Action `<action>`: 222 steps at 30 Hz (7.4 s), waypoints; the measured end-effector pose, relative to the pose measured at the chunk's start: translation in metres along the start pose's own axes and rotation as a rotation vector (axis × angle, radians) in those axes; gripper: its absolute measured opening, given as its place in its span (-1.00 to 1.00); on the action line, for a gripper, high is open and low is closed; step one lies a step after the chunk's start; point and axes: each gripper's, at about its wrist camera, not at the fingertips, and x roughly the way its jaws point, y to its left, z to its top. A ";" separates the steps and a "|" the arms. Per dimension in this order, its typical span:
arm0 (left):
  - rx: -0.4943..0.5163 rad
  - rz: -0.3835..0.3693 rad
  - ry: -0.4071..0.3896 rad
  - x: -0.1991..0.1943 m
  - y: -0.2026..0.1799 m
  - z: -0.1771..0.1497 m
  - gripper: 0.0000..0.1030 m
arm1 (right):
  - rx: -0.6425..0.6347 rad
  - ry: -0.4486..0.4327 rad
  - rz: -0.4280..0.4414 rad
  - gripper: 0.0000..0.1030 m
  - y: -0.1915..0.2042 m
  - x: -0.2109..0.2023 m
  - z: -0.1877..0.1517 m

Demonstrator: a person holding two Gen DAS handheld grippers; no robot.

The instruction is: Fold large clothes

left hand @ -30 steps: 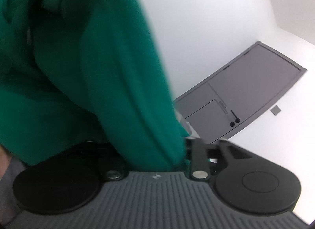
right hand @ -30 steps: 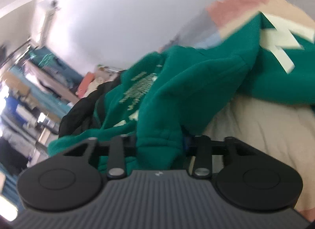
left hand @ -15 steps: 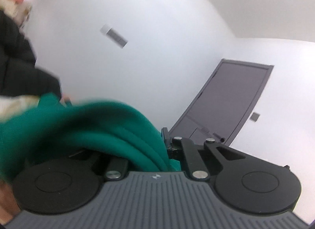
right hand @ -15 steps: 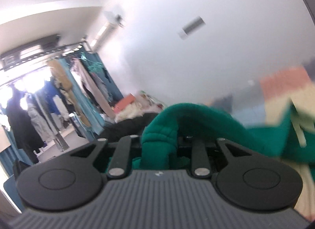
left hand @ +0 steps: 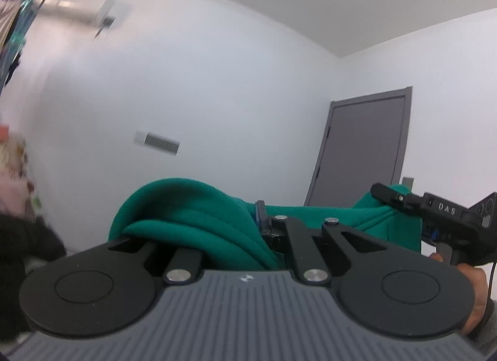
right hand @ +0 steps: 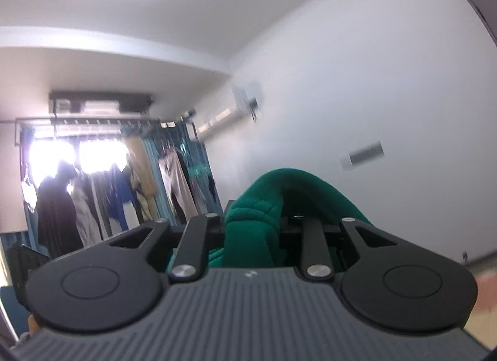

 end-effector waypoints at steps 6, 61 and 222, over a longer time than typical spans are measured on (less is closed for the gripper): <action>0.029 -0.015 -0.025 0.040 -0.005 0.101 -0.77 | -0.040 -0.041 -0.014 -0.50 0.018 0.027 0.076; -0.053 0.260 0.636 0.579 0.346 -0.462 -0.45 | 0.059 0.560 -0.566 -0.35 -0.446 0.376 -0.438; -0.254 0.462 0.503 0.271 0.269 -0.450 0.57 | -0.204 0.705 -0.564 0.15 -0.245 0.259 -0.476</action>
